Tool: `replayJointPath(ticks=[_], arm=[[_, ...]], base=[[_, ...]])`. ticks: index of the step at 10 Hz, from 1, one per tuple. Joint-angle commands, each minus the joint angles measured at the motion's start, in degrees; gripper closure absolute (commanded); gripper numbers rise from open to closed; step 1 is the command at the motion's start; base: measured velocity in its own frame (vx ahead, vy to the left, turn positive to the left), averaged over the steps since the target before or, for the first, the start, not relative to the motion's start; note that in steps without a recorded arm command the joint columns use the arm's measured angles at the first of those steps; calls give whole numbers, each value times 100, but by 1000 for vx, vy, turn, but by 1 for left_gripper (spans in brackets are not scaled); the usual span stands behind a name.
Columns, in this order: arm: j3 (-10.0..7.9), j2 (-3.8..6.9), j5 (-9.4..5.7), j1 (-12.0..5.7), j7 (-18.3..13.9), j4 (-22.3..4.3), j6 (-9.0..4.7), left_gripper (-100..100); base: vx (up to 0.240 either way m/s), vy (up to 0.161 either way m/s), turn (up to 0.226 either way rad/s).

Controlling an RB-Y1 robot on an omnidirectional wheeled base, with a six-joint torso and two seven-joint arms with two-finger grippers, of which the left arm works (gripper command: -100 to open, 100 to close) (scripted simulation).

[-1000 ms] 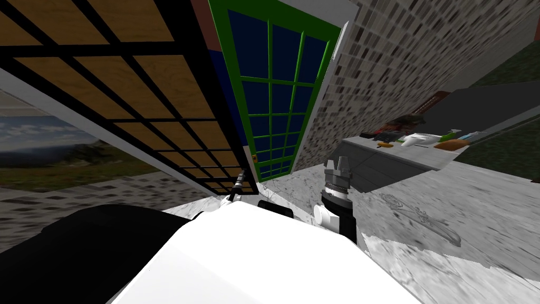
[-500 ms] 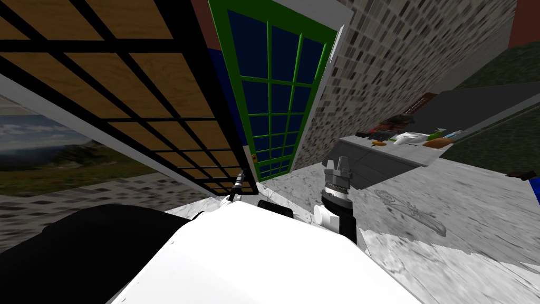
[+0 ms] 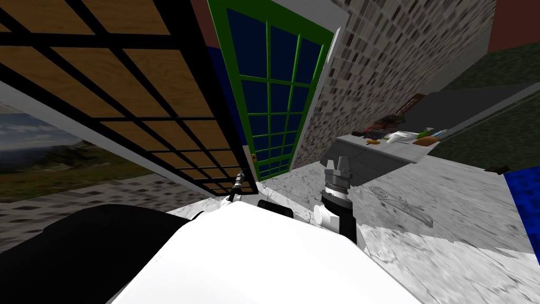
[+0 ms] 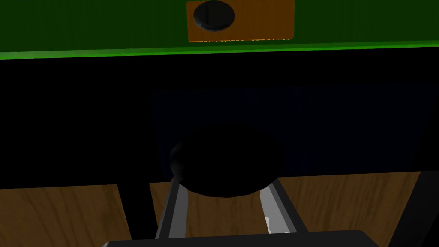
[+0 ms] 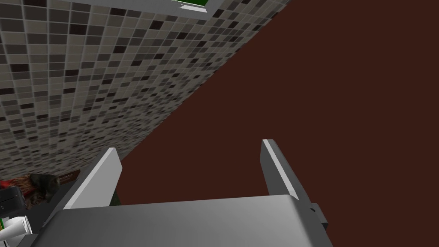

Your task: Pull the door open

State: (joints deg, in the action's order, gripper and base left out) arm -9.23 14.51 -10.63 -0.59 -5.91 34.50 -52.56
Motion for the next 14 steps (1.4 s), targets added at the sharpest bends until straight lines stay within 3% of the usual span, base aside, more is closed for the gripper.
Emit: replayJointPath(ticks=[1,4,6,7,14], arm=[[72,-11,-131,-2,-286,64,-2,100],[110,-5,-222,2,-619,76,5,100],[187,8,-406,11,-991,102,19,100],[185,8,-467,0,-1123,30,33,-100],[339,-96,-847,-65,-2100,93,74,-100]], base=[[-38,22,-83],[-31,14,-40],[-37,16,-63],[-62,18,-46],[-66,5,-34]])
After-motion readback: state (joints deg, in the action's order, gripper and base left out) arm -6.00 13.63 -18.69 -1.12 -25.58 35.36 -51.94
